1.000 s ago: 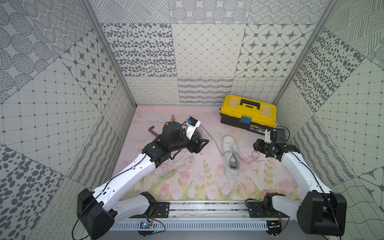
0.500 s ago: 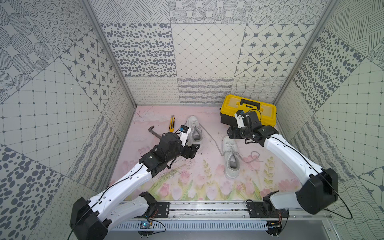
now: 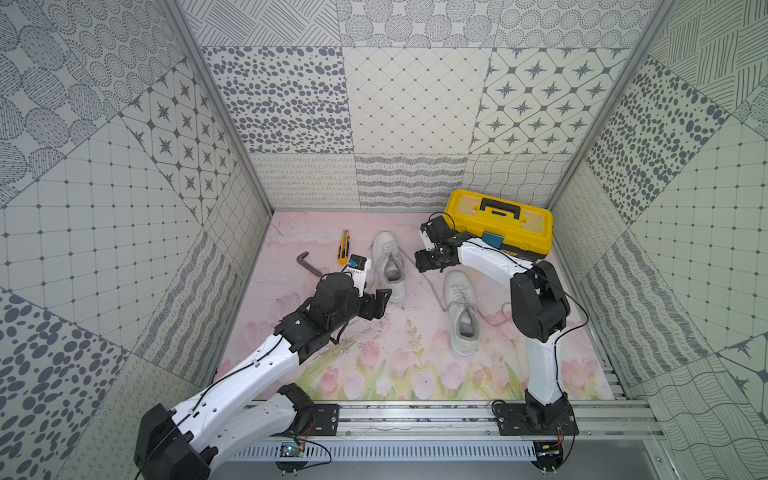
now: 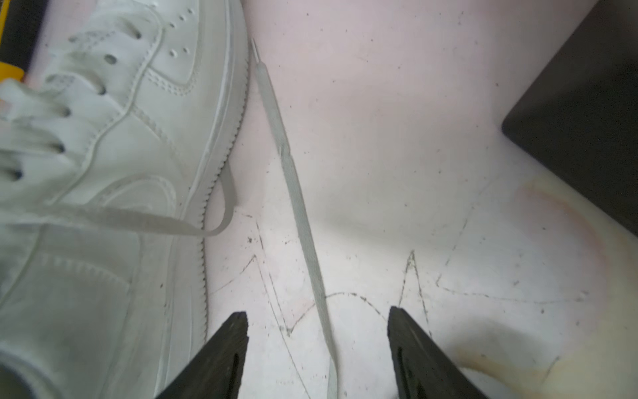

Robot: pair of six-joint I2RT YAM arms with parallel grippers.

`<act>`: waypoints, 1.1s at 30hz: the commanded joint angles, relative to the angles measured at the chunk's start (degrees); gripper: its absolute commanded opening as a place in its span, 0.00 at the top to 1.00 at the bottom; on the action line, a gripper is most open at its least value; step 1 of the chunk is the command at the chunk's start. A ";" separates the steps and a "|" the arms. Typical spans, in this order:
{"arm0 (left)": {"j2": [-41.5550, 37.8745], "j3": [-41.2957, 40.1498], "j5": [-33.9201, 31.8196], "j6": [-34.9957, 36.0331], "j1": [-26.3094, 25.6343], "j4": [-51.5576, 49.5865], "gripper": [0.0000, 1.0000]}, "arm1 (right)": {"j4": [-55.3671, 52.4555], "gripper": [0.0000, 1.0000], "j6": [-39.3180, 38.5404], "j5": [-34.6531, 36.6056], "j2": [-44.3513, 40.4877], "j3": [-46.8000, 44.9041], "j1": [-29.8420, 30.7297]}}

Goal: Tie the shoes
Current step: Cross the shoelace with the shoelace.

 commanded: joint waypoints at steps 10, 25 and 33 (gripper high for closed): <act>-0.69 -0.34 -2.12 -2.11 -0.09 0.86 0.16 | -1.35 0.44 -0.45 2.94 11.68 10.79 2.00; -0.47 -0.99 4.99 -0.72 -0.07 4.66 0.16 | -2.33 1.00 -1.17 6.99 3.29 7.65 1.40; 4.18 -1.94 17.22 -2.14 -0.15 14.44 0.16 | 2.20 1.00 3.26 2.41 -21.80 -6.70 -0.18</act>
